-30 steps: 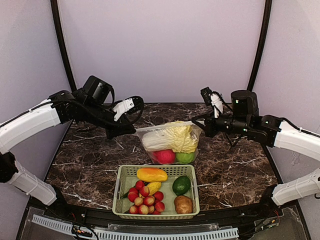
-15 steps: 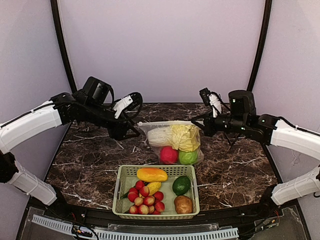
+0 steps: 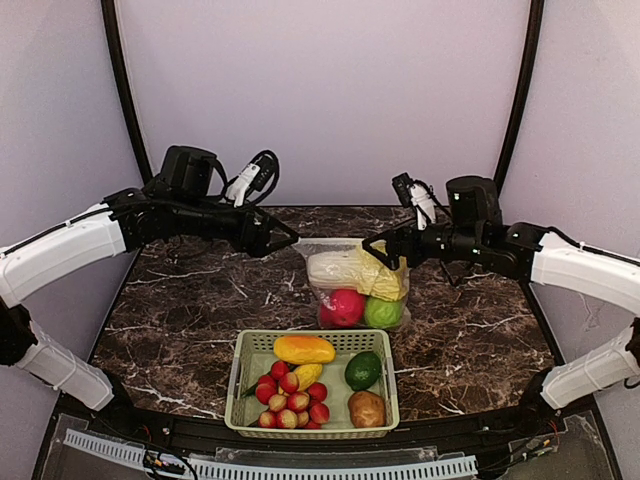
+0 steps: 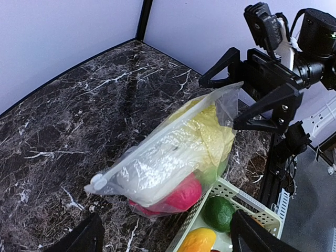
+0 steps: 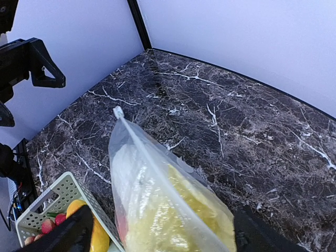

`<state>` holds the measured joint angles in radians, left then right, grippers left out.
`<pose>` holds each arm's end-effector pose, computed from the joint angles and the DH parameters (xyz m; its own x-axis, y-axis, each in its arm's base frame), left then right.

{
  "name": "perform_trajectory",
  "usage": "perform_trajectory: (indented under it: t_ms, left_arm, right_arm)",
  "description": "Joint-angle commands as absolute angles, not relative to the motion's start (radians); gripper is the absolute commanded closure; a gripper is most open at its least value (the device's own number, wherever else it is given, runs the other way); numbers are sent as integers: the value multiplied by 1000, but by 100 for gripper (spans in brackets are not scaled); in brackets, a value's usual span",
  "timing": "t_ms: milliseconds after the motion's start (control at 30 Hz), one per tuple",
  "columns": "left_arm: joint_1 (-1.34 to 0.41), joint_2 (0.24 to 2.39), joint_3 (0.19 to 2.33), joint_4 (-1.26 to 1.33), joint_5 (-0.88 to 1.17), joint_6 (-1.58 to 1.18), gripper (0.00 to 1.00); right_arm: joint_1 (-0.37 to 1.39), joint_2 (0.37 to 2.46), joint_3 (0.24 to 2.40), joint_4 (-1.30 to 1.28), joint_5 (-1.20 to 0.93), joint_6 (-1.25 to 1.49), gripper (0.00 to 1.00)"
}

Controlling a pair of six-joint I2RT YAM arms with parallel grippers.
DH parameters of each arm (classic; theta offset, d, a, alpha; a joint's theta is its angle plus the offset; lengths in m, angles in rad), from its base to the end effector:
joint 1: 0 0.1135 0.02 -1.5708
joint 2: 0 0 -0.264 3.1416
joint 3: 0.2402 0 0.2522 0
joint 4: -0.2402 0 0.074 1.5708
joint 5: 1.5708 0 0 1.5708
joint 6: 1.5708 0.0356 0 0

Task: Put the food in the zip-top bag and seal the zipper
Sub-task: Set the zipper food storage bag at the center of the board, then reset both arms

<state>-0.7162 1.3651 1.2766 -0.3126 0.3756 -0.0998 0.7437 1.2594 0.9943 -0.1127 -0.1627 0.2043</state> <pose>0.2283 -0.2160 0.3682 -0.3793 0.2072 -0.9018 0.8319 0.5031 -0.2342 0.2115 0.2024 0.3183 -0.4239 -0.1179 -0.8980 -0.7076 0.6620 0.2471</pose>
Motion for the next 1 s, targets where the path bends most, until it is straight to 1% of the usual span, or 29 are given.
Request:
perform_trajectory:
  t_ms: [0,200,300,433,633,833,967]
  left_arm:
    - [-706,1343,1270,-343,305,-183,17]
    - [-690,1314,1222,-323,267,-218,15]
    - [-655,1304,1197,-321,259,-241,14]
    - [-602,1273,1150,-317,246,-263,14]
    - [-538,1199,1051,-312,221,-276,11]
    - [-395,1124,946,-331,198,-276,10]
    - [-249,1050,877,-333,184,-277,7]
  right_arm:
    - [742,1274,1042,-109,-153,217,1]
    - [740,1266,1085,-150,-88,212,1]
    - [725,1256,1114,-196,-35,210,1]
    - [667,1222,1109,-229,-14,230,2]
    - [565,1156,1033,-234,-47,285,1]
    - [414,1089,948,-255,-120,324,1]
    - [310,1035,905,-279,-149,329,1]
